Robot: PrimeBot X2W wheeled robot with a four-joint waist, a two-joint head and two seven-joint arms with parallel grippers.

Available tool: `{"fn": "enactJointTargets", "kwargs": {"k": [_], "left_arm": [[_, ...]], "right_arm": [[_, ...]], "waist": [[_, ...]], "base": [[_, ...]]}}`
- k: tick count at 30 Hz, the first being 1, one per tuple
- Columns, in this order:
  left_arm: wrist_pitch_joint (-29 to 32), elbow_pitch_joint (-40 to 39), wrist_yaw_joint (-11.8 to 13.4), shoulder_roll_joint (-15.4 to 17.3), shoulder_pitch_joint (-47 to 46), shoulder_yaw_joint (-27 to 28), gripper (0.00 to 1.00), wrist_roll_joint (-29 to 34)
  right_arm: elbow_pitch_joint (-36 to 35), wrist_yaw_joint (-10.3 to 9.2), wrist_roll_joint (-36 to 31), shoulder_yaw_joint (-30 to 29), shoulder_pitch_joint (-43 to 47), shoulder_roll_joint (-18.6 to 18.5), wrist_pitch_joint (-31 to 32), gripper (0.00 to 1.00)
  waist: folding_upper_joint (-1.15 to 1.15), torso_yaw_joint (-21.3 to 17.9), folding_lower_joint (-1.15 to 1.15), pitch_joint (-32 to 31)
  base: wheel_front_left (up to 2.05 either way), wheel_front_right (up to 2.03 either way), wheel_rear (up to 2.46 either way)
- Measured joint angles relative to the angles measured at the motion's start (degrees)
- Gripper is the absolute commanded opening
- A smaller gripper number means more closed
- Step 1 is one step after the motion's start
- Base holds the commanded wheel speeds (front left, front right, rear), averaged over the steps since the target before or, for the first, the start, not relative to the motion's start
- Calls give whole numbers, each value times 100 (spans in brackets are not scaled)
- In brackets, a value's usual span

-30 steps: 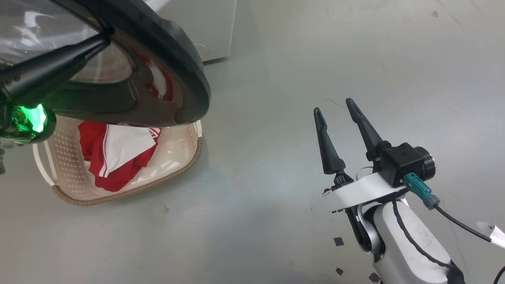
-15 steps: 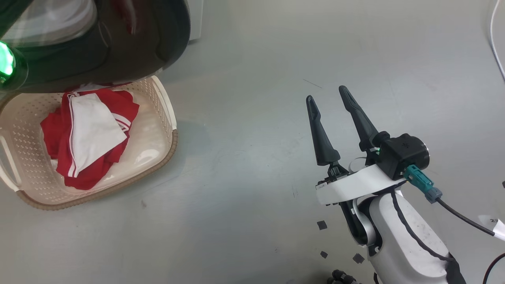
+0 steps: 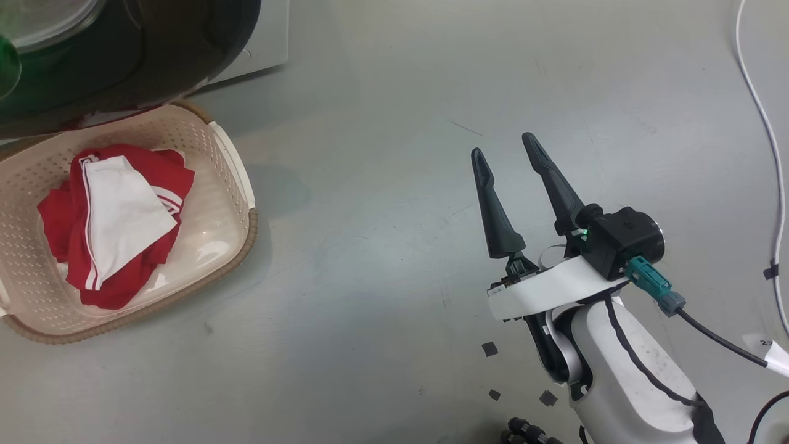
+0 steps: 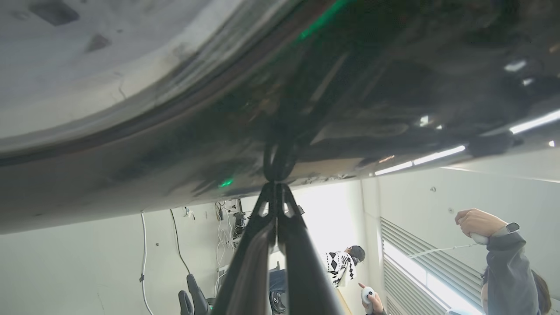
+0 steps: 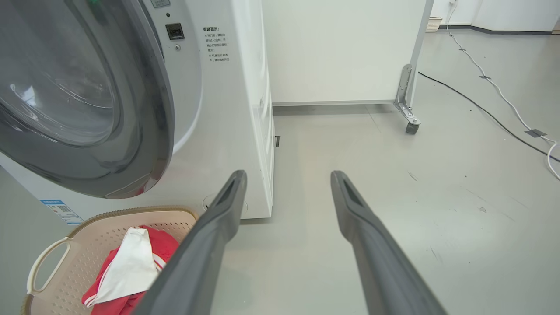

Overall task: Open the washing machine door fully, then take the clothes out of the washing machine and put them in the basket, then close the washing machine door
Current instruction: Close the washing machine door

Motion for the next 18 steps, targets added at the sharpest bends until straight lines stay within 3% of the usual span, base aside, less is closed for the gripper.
{"fn": "enactJointTargets", "kwargs": {"k": [14, 18], "left_arm": [[-21, 363, -8, -118, -193, -159, 0, 49], [78, 445, -121, -198, -187, -203, 0, 48]], "right_arm": [[20, -31, -62, -189, 0, 3, 0, 100], [74, -34, -175, -279, 0, 3, -8, 100]], "waist": [[0, 116, 0, -50], [0, 262, 0, -71]], "base": [[0, 0, 0], [0, 0, 0]]}}
